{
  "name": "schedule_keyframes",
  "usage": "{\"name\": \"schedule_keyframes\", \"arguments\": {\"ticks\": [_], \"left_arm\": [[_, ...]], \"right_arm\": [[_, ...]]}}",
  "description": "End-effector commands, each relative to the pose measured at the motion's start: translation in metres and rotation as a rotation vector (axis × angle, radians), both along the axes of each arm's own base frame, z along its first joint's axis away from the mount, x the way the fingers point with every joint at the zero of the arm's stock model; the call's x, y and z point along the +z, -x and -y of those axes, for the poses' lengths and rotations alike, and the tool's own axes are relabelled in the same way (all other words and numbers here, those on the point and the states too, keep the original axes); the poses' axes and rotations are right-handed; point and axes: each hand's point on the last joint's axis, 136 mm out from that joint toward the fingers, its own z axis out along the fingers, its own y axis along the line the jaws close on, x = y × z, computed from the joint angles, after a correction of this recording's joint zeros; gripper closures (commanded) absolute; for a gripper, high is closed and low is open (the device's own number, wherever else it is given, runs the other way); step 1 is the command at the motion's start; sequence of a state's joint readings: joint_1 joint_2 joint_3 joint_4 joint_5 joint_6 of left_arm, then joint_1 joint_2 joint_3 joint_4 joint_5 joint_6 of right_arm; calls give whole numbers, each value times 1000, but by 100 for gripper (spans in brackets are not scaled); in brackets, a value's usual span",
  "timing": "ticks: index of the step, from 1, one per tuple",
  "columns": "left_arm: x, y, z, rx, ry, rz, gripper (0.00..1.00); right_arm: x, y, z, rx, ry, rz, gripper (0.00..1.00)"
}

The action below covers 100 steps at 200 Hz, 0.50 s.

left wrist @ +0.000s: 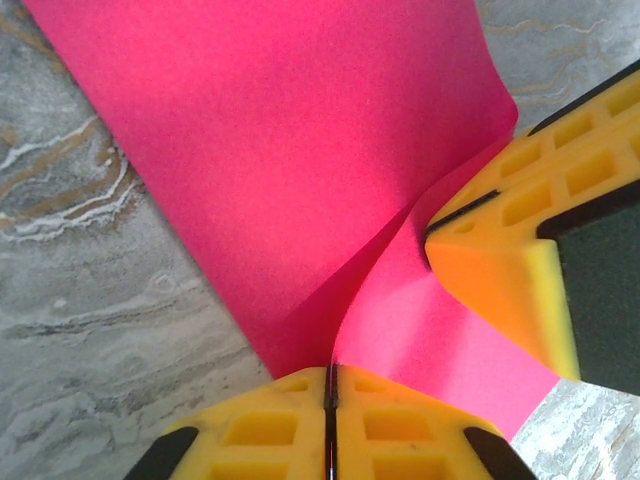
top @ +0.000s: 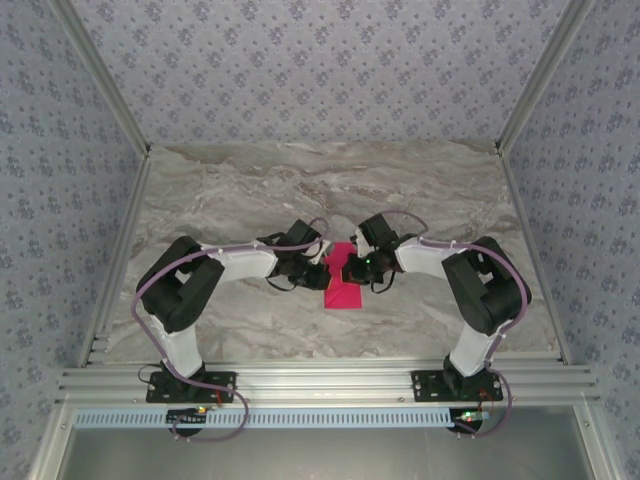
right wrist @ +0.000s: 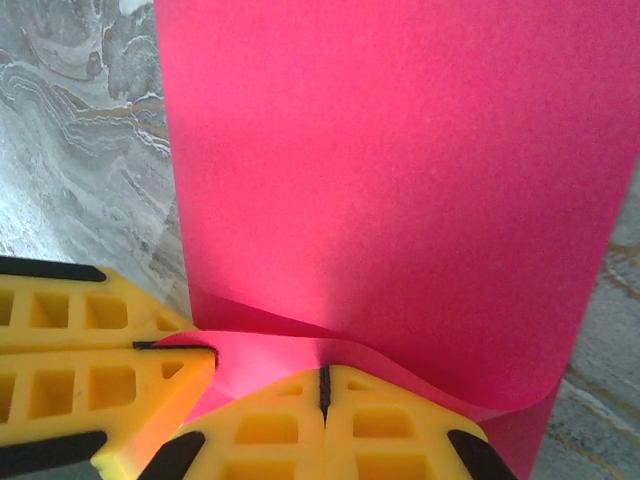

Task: Fold a paper plane with a square sheet of paper (fold left side to right side)
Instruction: Fold the triangle a second time at the center of the table.

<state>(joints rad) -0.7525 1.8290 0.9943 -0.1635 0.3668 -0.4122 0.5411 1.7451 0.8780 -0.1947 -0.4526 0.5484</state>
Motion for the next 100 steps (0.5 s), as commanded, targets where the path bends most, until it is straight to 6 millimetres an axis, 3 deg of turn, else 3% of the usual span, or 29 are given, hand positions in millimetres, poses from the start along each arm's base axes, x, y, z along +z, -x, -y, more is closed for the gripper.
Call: {"name": "schedule_keyframes", "arguments": {"ticks": [1,41,72,100], "left_arm": [[19,-9,-6,34,-19,41,86],[59,-9,-11,50,8,92,76],[79,13,-7,21,105,49,76],[87,39,10,-20,222,-26,75]], "right_arm": [[-34,23,28,-9,149,-114,99],[-33,22,27,-10,144,-111,99],[-31,20,25,-9,135,-109,99],[-30,20,24,-7,134,-108,99]]}}
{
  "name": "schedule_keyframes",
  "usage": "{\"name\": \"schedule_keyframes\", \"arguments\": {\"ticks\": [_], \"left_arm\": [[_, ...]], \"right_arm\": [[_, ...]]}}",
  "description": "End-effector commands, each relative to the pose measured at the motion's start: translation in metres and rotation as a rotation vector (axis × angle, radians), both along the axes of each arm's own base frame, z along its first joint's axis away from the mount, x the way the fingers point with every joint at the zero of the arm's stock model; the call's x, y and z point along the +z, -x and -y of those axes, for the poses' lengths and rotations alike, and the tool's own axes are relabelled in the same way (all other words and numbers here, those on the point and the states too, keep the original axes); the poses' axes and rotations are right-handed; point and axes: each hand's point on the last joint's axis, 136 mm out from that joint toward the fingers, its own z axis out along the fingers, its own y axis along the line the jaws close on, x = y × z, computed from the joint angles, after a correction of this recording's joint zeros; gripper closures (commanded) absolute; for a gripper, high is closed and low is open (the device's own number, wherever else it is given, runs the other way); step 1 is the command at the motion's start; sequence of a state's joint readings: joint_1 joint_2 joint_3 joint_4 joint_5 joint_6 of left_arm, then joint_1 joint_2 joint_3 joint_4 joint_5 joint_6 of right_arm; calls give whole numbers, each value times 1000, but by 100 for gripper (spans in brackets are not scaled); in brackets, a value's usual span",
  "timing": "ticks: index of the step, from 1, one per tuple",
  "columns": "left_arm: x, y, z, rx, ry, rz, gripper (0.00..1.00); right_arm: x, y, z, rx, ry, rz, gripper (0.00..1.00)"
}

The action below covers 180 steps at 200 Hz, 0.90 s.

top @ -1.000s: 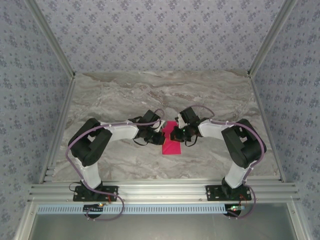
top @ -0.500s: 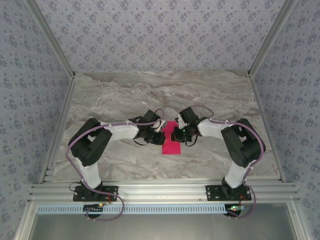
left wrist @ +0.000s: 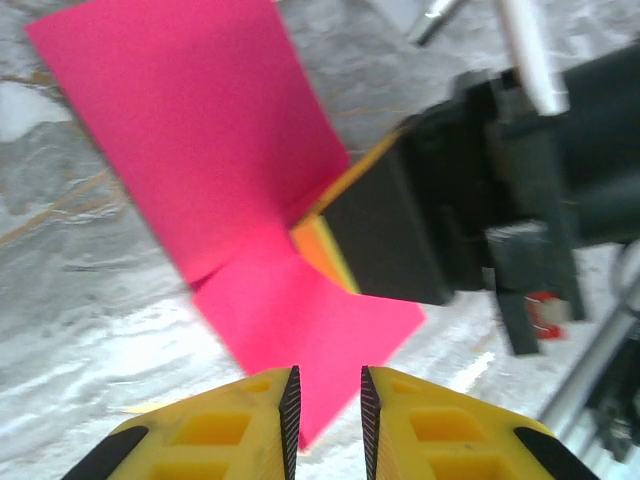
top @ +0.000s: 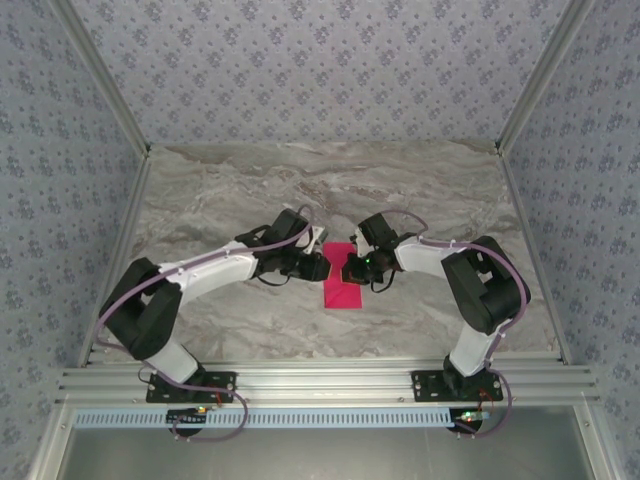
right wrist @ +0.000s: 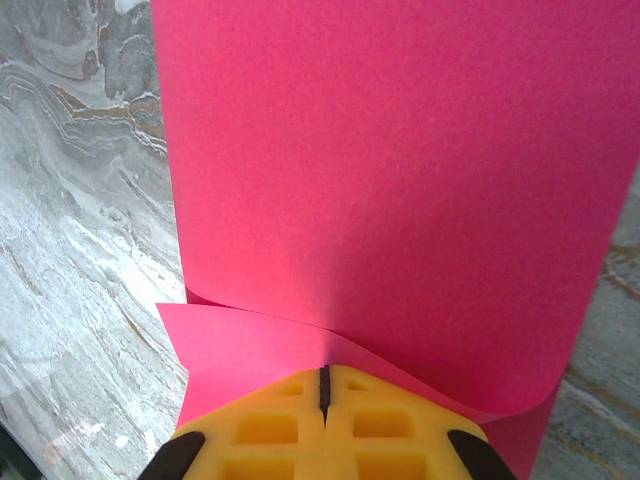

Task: Fold a paper plane with a square sheet of paper (fold left side to right side)
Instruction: Fold the triangle a second time at the center of the table.

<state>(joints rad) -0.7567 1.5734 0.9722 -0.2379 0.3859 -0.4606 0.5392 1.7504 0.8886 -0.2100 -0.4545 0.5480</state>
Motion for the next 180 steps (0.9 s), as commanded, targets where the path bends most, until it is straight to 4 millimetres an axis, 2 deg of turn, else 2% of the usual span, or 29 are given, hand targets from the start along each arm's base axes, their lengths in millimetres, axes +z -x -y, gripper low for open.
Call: {"name": "schedule_keyframes", "arguments": {"ticks": [1,31,72,124,180], "left_arm": [[5,30,13,-54,98,-101,75],[3,47,36,-103,148,-139,75],[-21,49,49,-115,111,-180,75],[-53,47,38,-76,12,-201,75],[-71,49,26,-49,-42,-212,76]], "right_arm": [[-31,20,24,-6,131,-100,99],[-30,21,24,-4,131,-100,99],[-29,21,24,-1,134,-99,99],[-28,21,24,5,136,-99,99],[-28,22,25,9,145,-96,99]]}}
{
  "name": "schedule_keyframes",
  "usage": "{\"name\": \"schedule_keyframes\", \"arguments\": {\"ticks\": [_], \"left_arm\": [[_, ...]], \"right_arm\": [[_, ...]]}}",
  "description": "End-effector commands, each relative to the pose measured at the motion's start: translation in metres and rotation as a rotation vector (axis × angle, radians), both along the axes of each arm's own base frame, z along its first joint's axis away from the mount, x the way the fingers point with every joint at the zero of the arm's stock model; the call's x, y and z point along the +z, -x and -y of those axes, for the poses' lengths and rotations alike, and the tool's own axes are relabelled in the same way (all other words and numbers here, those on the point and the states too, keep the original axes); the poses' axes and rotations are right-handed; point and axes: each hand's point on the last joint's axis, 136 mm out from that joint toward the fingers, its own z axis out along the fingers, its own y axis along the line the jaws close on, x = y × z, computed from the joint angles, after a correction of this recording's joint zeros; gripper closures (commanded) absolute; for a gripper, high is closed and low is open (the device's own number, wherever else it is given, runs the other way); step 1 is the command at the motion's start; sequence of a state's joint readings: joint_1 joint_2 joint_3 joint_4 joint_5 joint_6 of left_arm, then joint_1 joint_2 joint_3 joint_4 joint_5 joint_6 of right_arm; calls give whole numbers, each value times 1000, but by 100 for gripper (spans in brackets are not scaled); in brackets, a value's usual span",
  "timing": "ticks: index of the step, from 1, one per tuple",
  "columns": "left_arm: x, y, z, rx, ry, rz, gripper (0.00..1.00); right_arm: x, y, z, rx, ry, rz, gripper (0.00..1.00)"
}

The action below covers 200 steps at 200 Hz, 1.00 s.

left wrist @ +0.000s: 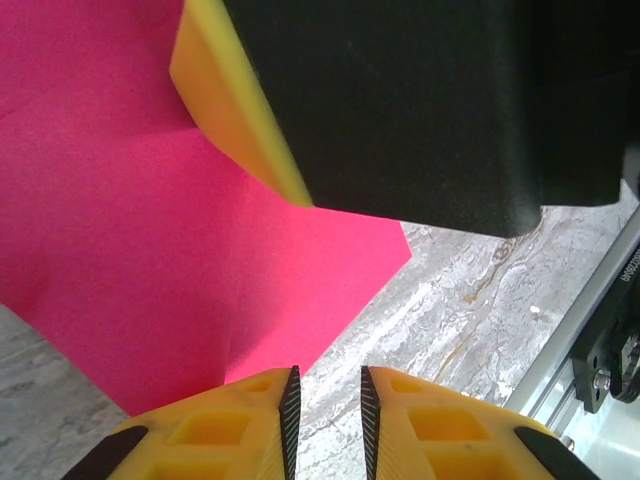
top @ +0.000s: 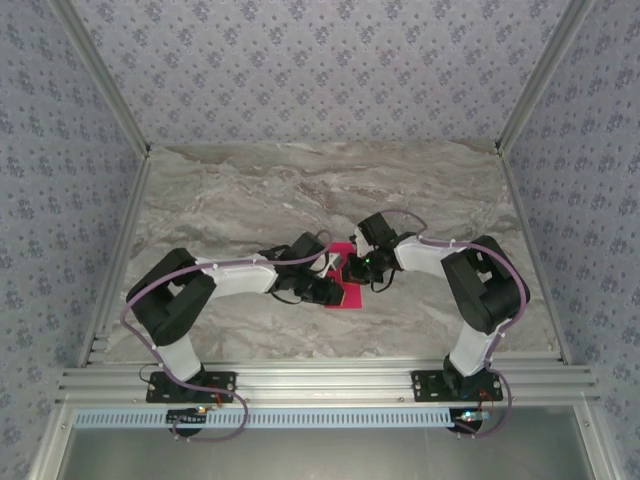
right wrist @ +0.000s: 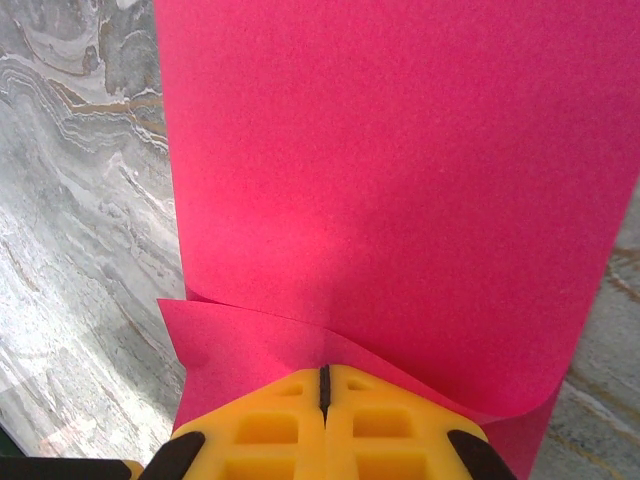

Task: Fold a paper plane with a square sheet of paper (fold left side to right side)
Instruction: Fold the triangle a second time at the center of the table.

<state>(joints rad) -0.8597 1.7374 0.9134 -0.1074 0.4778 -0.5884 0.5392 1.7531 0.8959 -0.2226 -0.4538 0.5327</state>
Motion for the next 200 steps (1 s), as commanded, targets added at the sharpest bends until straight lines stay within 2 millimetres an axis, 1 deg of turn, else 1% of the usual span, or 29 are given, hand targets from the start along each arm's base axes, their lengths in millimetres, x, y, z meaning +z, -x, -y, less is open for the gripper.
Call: {"name": "schedule_keyframes", "arguments": {"ticks": [1,54,152,177,200], "left_arm": [[-12,1,-4,7,-37,-9,76],[-24,4,-12,15,-79,-22,77],[-37,9,-28,35,-144,-26,80],[-38,11,-32,48,-151,-28,86],[-40,14,-36,60,-144,-34,94]], "right_arm": [[-28,21,25,-3,139,-97,99],[-28,21,25,-2,145,-95,99],[-27,22,25,7,153,-94,99],[-26,21,26,12,152,-88,99],[-14,16,19,23,98,-54,100]]}}
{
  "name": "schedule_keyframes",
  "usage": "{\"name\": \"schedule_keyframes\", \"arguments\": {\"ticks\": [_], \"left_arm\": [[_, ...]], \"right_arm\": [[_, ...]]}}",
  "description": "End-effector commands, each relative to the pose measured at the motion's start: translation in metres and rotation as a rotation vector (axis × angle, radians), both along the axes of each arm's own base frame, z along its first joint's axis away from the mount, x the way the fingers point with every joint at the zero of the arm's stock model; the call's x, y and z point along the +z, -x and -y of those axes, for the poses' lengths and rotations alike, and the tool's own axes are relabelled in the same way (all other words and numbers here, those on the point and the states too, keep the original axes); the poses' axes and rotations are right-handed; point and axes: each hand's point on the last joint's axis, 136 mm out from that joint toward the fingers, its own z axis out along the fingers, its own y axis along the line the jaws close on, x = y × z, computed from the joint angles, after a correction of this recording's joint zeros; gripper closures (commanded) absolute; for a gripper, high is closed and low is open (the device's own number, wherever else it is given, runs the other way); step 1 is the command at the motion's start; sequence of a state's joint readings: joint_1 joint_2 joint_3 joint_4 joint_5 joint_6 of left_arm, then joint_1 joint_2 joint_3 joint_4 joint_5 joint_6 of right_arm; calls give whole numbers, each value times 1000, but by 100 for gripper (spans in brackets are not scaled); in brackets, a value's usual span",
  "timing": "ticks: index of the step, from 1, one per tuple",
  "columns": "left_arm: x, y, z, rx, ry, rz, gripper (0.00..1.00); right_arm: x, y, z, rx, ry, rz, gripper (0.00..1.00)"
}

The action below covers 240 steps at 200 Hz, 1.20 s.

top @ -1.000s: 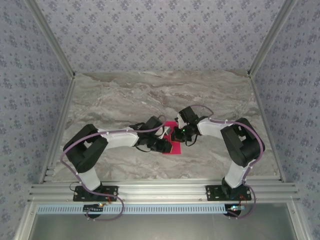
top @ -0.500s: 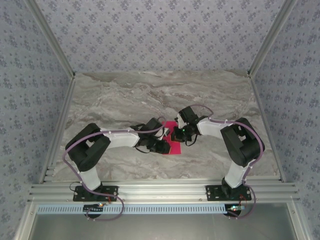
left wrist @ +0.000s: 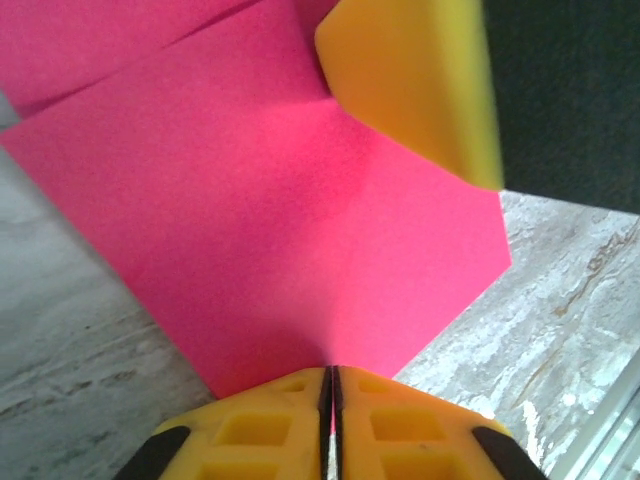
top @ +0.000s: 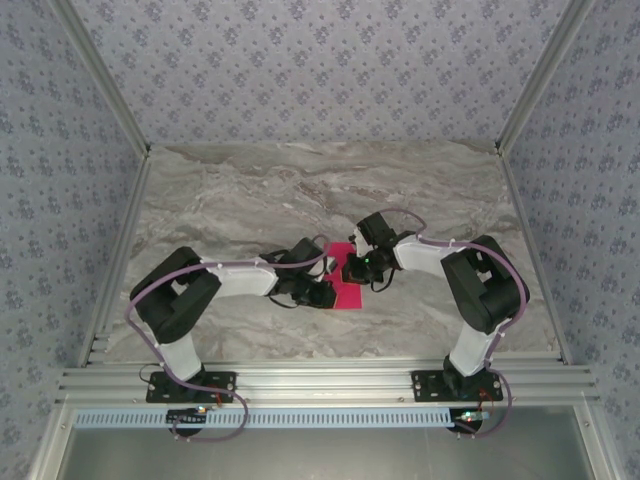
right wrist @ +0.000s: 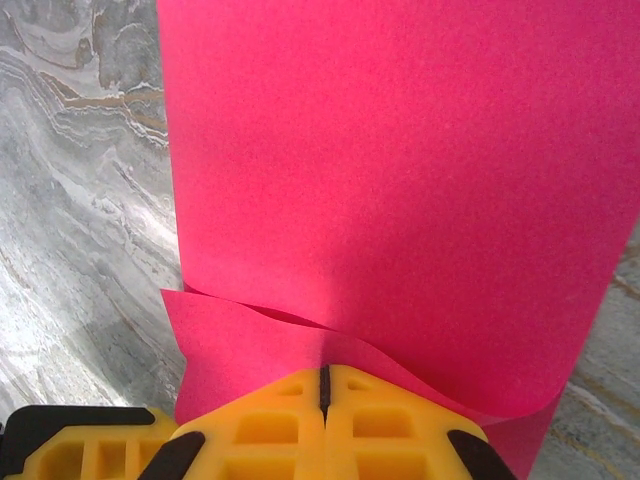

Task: Fold a paper plane with a square sheet of paper (fold left side to right side)
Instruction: Fold the triangle a second time at the center of the table.

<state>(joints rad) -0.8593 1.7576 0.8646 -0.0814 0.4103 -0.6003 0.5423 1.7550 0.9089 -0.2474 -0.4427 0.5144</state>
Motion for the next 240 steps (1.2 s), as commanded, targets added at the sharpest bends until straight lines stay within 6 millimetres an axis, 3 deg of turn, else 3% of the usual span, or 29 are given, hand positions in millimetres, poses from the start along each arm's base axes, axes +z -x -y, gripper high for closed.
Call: {"name": "schedule_keyframes", "arguments": {"ticks": [1,36,70,105,157,240], "left_arm": [[-15,15,-21,18,-72,-43,94],[-21,21,-21,20,-45,-64,100],[-24,22,-22,27,-28,-77,100],[-26,23,-23,30,-28,-80,100],[-27,22,-23,31,-34,-79,100],[-33,22,-29,51,-61,-85,100]], "right_arm": [[-14,14,18,8,78,-52,100],[22,8,-3,48,-85,33,100],[37,22,-15,115,-135,63,100],[28,38,-23,144,-133,37,100],[14,36,-27,141,-102,7,100],[-10,39,0,138,51,-35,100]]}}
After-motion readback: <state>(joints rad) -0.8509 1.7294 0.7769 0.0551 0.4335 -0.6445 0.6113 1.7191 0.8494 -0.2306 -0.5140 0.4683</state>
